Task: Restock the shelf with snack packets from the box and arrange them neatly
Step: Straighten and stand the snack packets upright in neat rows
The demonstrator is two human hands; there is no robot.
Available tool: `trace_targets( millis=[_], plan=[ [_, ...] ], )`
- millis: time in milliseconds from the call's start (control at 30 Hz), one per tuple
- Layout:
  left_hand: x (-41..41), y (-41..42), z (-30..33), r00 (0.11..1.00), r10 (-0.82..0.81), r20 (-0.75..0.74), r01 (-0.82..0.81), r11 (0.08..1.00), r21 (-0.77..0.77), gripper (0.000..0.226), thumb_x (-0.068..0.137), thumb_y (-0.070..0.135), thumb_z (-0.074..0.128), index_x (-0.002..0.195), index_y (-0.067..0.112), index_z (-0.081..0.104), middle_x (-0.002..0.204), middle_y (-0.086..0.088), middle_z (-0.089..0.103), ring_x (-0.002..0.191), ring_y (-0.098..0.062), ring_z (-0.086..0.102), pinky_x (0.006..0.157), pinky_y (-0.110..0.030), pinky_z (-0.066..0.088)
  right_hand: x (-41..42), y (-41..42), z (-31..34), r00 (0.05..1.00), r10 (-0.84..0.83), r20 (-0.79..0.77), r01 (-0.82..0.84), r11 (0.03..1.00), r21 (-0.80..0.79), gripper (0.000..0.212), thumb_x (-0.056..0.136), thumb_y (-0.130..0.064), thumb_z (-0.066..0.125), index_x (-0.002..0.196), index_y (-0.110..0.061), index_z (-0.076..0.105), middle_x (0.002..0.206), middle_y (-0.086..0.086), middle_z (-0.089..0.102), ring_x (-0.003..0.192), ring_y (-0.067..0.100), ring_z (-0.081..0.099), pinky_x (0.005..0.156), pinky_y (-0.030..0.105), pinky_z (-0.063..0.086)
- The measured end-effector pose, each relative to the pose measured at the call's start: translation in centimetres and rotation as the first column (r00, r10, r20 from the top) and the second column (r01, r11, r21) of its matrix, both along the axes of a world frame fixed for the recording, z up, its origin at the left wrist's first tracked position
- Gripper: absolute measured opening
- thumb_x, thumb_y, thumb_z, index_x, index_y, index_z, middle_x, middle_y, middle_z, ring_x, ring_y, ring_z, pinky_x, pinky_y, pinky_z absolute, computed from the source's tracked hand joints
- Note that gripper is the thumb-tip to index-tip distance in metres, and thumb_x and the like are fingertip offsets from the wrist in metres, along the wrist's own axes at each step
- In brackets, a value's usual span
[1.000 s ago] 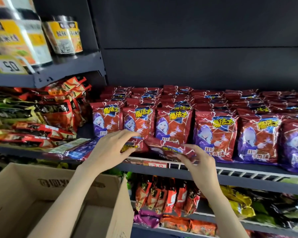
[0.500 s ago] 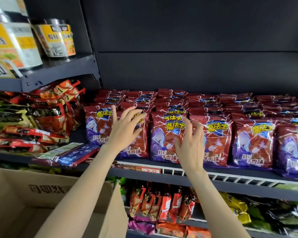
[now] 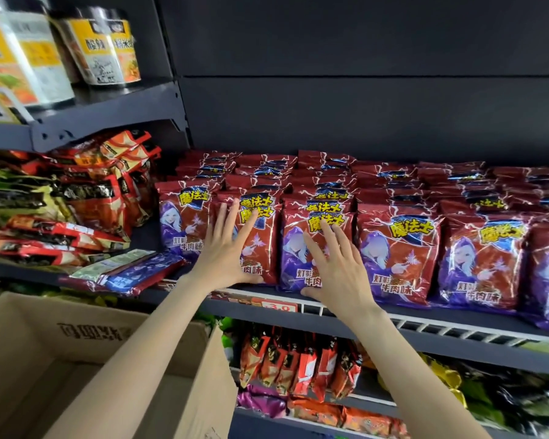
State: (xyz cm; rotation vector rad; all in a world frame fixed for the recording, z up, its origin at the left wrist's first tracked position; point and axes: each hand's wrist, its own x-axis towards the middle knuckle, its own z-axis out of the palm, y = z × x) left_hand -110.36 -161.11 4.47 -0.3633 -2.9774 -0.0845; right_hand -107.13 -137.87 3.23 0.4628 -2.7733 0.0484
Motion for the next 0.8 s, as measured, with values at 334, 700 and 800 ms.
trace_targets(
  millis=[334, 700, 800],
  plan=[
    [-0.3, -0.5, 0.5, 0.998, -0.035, 0.045, 0.033, 0.999, 0.035, 0.138, 0.052, 0.071, 0.074, 0.139, 0.041, -0.029, 0.14, 0.003, -0.05, 0.131, -0.024, -0.043, 0.109, -0.063, 0.001, -0.9, -0.3, 0.4, 0.985, 0.021, -0.17, -0.018, 1.0, 0.023, 0.108, 0.047, -0.065, 0.081, 0.14, -0.025, 0.044, 0.154, 0.022, 0.02, 0.141, 0.042, 0.019, 0.108, 0.059, 0.024],
    [1.6, -0.3, -0.9, 0.979, 0.159, 0.124, -0.195, 0.905, 0.379, 0.136, 0.058, 0.048, 0.084, 0.136, 0.048, -0.027, 0.153, -0.011, -0.024, 0.143, -0.038, 0.007, 0.106, -0.051, 0.032, -9.5, -6.1, 7.6, 0.969, 0.207, -0.134, -0.218, 0.974, -0.067, 0.025, 0.095, -0.024, 0.049, 0.103, -0.011, 0.068, 0.097, 0.008, 0.07, 0.107, 0.028, 0.05, 0.092, 0.039, 0.038],
    [0.8, -0.8, -0.4, 0.974, 0.181, 0.139, -0.219, 0.913, 0.344, 0.135, 0.059, 0.048, 0.084, 0.134, 0.051, -0.029, 0.155, -0.02, -0.01, 0.141, -0.041, 0.012, 0.107, -0.054, 0.029, -10.5, -6.5, 7.7, 0.978, 0.165, -0.126, -0.18, 0.977, -0.111, 0.024, 0.094, -0.025, 0.051, 0.103, -0.014, 0.071, 0.092, 0.008, 0.071, 0.113, 0.026, 0.046, 0.098, 0.038, 0.035]
  ],
)
